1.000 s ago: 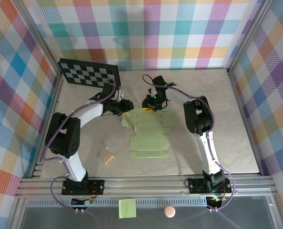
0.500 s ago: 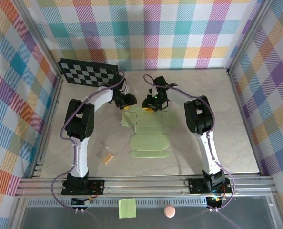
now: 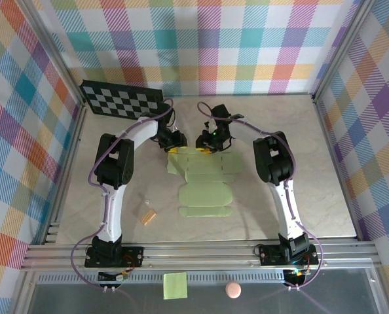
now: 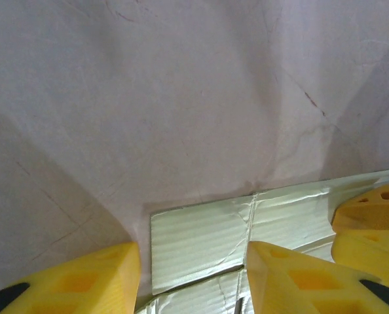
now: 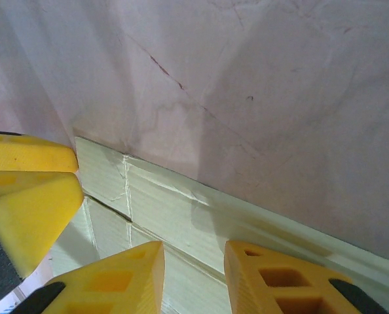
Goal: Fold the paper box
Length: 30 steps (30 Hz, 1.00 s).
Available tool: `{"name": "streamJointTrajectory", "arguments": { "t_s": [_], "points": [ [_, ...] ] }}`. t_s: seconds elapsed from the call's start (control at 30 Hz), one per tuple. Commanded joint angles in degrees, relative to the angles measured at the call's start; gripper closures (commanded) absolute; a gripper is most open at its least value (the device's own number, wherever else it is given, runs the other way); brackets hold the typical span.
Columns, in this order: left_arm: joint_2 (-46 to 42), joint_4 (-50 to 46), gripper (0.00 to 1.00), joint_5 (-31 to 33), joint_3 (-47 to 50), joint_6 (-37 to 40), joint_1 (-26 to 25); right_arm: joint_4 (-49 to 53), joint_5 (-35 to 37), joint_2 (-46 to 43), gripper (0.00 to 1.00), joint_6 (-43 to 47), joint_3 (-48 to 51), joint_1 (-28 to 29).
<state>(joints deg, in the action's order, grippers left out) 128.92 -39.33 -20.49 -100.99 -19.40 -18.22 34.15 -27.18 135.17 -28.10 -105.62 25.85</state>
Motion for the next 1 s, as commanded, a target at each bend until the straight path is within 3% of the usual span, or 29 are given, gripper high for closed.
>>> {"name": "streamJointTrajectory", "arguments": {
  "t_s": [0.0,0.47,0.97],
  "points": [
    [1.5,-1.2,0.56,-2.32,-0.62,0.38,0.22,2.53,2.66,0.97,0.68,0.06,2.18,0.13],
    [-0.47,-0.11,0.6,-3.9,-0.37,-0.61,0.37,2.17,2.37,0.63,0.68,-0.13,2.53,0.15],
    [-7.39,7.51,0.6,-7.89,7.04,-5.65,0.6,2.1,2.4,-0.26,0.68,0.06,3.15,0.08]
  ]
}}
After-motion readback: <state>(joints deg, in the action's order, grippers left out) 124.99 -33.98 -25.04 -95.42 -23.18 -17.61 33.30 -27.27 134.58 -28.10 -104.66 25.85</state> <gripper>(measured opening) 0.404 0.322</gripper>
